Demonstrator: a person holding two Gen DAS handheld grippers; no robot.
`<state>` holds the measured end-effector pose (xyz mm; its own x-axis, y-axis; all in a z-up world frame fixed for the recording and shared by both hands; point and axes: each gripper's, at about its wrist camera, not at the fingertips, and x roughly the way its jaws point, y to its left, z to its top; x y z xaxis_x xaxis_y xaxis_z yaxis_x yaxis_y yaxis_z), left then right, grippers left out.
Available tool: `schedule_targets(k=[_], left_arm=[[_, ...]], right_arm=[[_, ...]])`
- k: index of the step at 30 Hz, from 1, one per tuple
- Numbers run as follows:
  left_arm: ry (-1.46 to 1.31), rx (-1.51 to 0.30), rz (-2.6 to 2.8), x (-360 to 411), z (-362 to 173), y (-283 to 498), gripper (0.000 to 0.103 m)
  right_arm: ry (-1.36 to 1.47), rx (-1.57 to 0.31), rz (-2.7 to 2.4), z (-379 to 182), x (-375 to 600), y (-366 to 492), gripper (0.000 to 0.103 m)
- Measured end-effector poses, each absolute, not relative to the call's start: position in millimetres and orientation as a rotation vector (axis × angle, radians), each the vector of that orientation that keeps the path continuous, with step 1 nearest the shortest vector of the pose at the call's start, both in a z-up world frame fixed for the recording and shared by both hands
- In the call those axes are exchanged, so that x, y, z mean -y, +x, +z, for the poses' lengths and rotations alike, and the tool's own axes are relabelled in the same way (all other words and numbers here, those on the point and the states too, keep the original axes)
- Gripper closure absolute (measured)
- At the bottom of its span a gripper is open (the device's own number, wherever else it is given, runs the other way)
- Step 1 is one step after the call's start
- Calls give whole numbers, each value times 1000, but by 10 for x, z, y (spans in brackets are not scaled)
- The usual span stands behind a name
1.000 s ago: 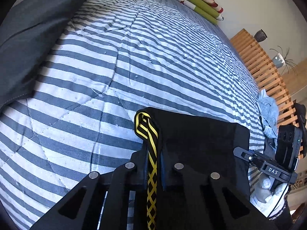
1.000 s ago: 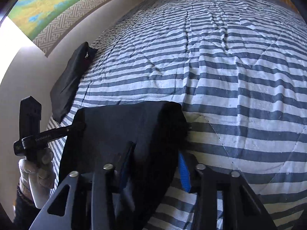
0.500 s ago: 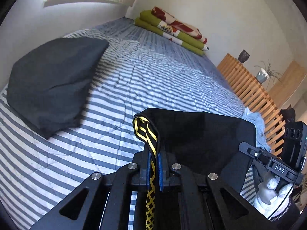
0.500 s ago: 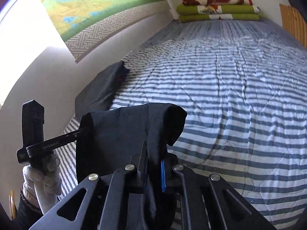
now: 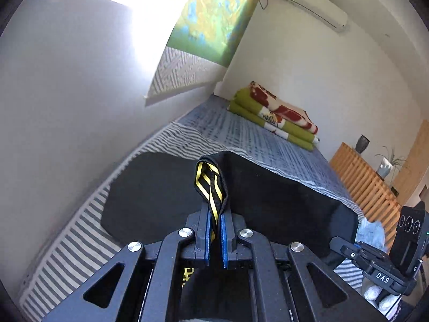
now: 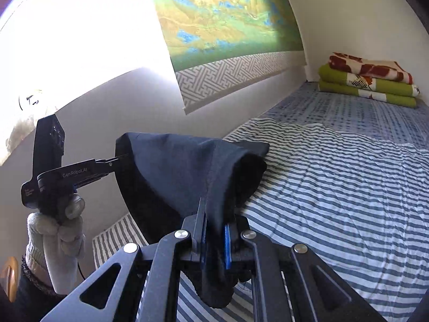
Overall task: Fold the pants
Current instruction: 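Carry the folded jacket toward the dark garment by the wall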
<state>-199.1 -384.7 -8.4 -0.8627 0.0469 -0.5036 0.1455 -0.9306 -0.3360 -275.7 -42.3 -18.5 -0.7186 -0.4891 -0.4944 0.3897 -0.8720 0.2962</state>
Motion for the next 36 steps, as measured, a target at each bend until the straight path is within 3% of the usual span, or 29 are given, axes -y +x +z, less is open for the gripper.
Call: schedule_targets(k=[7,11,15,18,22,26,31,33,34,36], left_arm=[[816,-484,-2848,4799,-132,-3051,98],[901,-471,-2785,5193,-542,-3835,98],[1009,-434,-2725,5427,-1085,-4479,97],[1050,-412,-2625,5605,-1355,-4764,86],[954,-463,-2669,5671,-1339,-4551,82],[1062,-402,-2719,5410,-1449,-4274,82],[1233,-396,-2714,5142,-1862,-3894,82],[1279,-369,-2662,5165,-2109,-3825,82],[1263,-377,-2662,5186,-2155,-3787,82],[1256,-366,-2664,5188,-2127,-3756,82]], right_arm=[[821,415,-2457,-258,948,-3967,94],[870,485,-2469,-594,1132,-4824,94],[922,435,-2543,-957,1238,-5441,94],[1036,400,-2542,-1247,1260,-5806,93],[1152,413,-2599,-1407,1130,-5963,76],[1038,430,-2645,-1309,1006,-5631,76],[936,195,-2576,-1199,1290,-5196,76],[958,133,-2542,-1245,1434,-5174,73],[1002,134,-2508,-1304,1493,-5211,66],[1130,145,-2427,-1473,1584,-5335,66]])
